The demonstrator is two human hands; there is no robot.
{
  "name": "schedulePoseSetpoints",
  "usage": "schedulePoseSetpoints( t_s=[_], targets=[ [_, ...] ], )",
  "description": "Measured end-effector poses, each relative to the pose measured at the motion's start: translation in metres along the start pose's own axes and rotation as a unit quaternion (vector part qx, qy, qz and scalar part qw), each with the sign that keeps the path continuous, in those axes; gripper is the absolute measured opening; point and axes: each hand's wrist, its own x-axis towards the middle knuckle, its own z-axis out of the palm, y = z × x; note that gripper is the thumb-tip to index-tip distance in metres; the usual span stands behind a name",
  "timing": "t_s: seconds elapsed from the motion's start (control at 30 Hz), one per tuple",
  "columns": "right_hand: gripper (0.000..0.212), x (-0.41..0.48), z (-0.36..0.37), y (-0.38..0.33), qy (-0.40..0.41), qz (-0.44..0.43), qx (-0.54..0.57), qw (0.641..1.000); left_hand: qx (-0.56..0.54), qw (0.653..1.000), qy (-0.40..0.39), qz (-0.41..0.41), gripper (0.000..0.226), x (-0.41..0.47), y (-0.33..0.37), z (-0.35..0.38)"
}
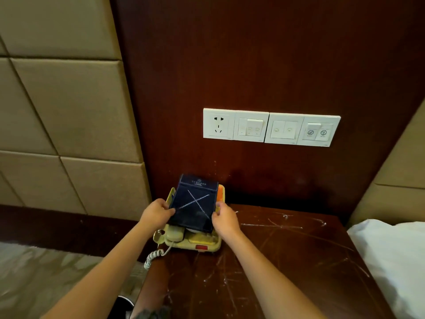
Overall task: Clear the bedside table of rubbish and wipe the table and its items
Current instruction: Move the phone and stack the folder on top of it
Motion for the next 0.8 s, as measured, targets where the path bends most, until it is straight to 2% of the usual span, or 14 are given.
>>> schedulePoseSetpoints(
  t_s=[0.07, 0.27, 0.33, 0.5, 0.6, 0.67, 0.8],
  targets=[
    [0.046, -0.002, 0.004, 0.002, -0.015, -0.011, -0.021, 1.000, 0.039, 0.999, 0.027, 0.009, 0.022, -0.002, -0.005, -0.001],
    [0.053, -0.009, 0.000, -0.003, -0.051, -0.017, -0.069, 0.996, 0.031, 0.999, 0.018, 0.027, 0.031, -0.011, -0.010, -0.006],
    [0.055, -0.014, -0.002, -0.003, -0.051, -0.017, -0.090, 0.995, 0.023, 0.999, 0.025, 0.023, 0.027, -0.014, -0.010, -0.008],
    [0.055, -0.041, -0.014, -0.008, -0.021, -0.052, -0.179, 0.982, -0.029, 0.999, 0.035, 0.017, 0.024, -0.028, -0.013, -0.018],
    [0.051, -0.070, -0.017, -0.014, -0.022, -0.064, -0.233, 0.970, -0.103, 0.993, 0.047, -0.022, 0.019, -0.054, -0.023, -0.021],
    [0.047, -0.091, -0.012, -0.016, -0.044, -0.081, -0.272, 0.958, -0.114, 0.990, 0.065, -0.043, 0.018, -0.070, -0.038, -0.020],
    [0.037, -0.135, 0.006, -0.021, -0.123, -0.116, -0.327, 0.930, -0.062, 0.994, 0.077, -0.047, 0.015, -0.109, -0.066, -0.017]
  ],
)
